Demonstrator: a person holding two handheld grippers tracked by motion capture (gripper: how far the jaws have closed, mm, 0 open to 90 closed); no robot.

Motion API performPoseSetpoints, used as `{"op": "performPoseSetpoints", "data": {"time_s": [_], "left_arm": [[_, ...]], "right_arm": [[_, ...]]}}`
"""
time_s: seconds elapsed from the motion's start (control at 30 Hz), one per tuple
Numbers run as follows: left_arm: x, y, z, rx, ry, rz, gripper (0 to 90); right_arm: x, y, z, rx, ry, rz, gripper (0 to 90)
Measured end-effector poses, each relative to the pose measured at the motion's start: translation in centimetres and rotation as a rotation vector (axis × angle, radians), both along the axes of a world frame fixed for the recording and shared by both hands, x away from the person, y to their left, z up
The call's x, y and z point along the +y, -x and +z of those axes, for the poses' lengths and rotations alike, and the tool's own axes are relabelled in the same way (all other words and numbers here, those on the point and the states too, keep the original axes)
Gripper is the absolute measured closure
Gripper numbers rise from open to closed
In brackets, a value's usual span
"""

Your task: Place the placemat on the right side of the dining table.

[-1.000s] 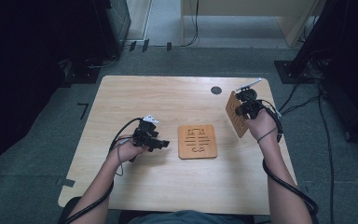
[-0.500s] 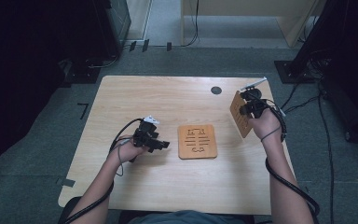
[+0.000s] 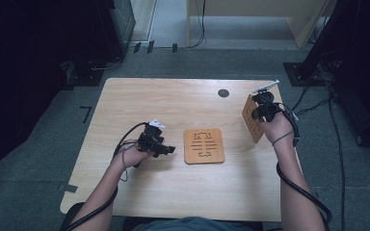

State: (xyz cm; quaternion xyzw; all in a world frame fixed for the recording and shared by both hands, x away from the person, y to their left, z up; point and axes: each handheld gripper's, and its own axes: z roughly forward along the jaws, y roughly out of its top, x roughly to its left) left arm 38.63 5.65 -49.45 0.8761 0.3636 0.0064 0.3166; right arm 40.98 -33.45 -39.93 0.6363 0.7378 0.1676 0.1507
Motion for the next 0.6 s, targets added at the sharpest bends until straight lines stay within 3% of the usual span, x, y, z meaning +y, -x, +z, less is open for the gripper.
{"op": "performPoseSetpoints", "data": {"time_s": [0.27, 0.6], "left_arm": [[-0.1, 0.0, 0.0, 0.002, -0.001, -0.003, 25.7], [-0.2, 0.0, 0.0, -0.001, -0.003, -0.009, 25.6]], "right_arm": [[-0.8, 0.1, -0.2, 0.016, 0.007, -0.035, 86.8], [-1.9, 0.0, 0.0, 0.010, -0.024, -0.086, 86.7]]}}
